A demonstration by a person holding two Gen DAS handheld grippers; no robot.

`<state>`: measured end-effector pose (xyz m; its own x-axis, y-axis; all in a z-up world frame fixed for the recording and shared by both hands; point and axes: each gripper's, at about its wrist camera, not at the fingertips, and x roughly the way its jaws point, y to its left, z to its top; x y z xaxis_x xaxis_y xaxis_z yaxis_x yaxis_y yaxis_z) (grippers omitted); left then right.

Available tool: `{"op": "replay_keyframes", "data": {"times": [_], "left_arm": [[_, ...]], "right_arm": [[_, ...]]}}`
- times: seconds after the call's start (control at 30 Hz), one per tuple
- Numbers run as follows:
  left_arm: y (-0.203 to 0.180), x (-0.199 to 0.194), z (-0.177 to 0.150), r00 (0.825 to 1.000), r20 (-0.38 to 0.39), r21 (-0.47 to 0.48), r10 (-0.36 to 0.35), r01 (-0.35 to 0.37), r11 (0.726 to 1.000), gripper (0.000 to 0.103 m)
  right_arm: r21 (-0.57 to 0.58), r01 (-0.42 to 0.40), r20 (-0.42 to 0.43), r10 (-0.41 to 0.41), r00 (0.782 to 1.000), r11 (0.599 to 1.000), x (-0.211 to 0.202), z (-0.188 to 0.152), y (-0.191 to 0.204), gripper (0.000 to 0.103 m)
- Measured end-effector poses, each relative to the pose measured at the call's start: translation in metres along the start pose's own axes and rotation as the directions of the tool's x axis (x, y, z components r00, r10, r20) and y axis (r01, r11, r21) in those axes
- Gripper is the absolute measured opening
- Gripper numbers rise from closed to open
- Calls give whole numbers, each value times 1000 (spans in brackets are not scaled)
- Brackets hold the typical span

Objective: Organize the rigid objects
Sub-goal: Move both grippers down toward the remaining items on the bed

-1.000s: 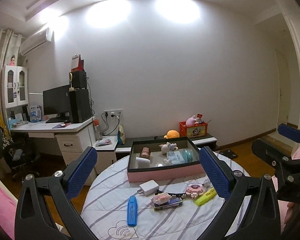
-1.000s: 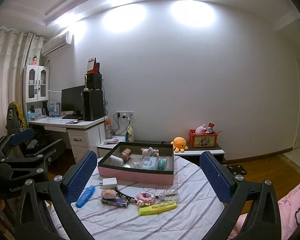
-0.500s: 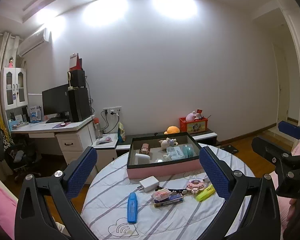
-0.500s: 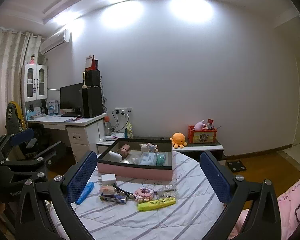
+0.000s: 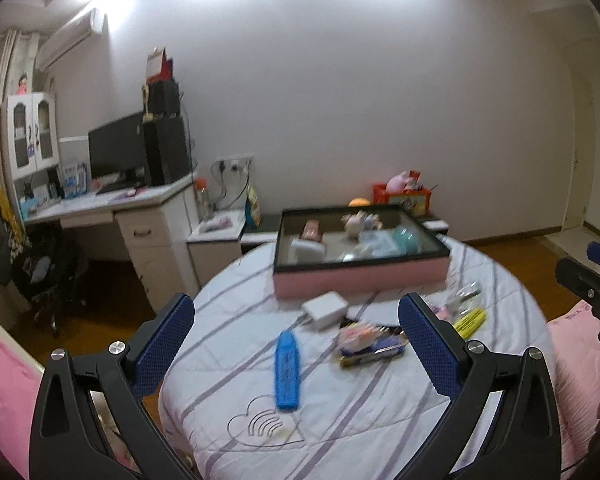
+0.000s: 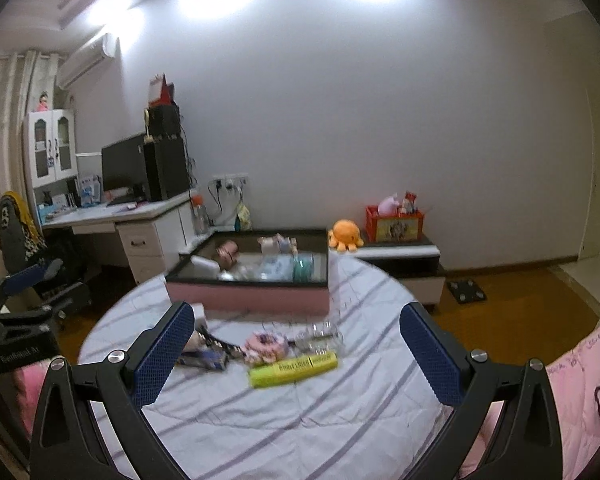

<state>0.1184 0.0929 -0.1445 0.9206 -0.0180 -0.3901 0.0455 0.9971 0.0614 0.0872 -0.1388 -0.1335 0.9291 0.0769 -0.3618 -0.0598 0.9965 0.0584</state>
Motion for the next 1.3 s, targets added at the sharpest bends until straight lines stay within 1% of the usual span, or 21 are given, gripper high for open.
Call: {"op": "replay_keyframes", "data": {"times": [0.17,0.33,0.43,0.57,0.67,0.8,0.97,1.0,1.1,1.17,1.2,1.23,1.27,1.3], "left_arm": [[13,26,-18,996,-86,-18,11,-13,1000,103],[19,47,-27,990,-139,-33,19,-24,999,103],[16,59,-29,986,-166,-39,2,-8,999,103],[-4,81,-31,977,-206,-35,-61,55,998,103],[-20,98,-30,968,-234,-31,-88,83,996,103],[-35,121,-29,958,-270,-47,-99,90,995,103],[-45,146,-29,949,-309,-44,-70,60,997,103],[-45,150,-30,947,-315,-46,-67,56,997,101],[-47,157,-32,939,-335,-50,-80,67,996,89],[-52,165,-35,929,-364,-22,-68,64,998,84],[-54,168,-36,923,-377,-17,-73,72,997,72],[-55,170,-37,919,-386,-17,-84,85,996,58],[-56,171,-38,913,-395,-18,-103,105,994,52],[-57,171,-38,912,-395,-16,-109,111,994,50]], "right_arm": [[10,7,-97,-6,995,1000,31,-18,-8,103],[7,9,-176,-7,984,1000,60,-31,-8,103],[8,13,-220,-11,975,1000,79,-37,-8,103],[17,14,-252,-9,968,1000,95,-40,-12,103],[20,20,-265,-14,964,1000,104,-42,-16,103],[29,32,-282,-23,959,999,114,-43,-25,103],[47,43,-300,-27,954,998,124,-42,-37,103],[47,43,-303,-27,953,998,126,-42,-38,103],[50,41,-314,-23,949,998,133,-41,-41,103],[52,38,-322,-19,947,998,138,-41,-42,103],[51,37,-325,-18,945,998,141,-40,-42,103],[49,35,-328,-17,945,998,143,-40,-42,103],[44,34,-338,-17,941,998,147,-40,-41,103],[41,32,-348,-16,937,999,150,-40,-40,103]]}}
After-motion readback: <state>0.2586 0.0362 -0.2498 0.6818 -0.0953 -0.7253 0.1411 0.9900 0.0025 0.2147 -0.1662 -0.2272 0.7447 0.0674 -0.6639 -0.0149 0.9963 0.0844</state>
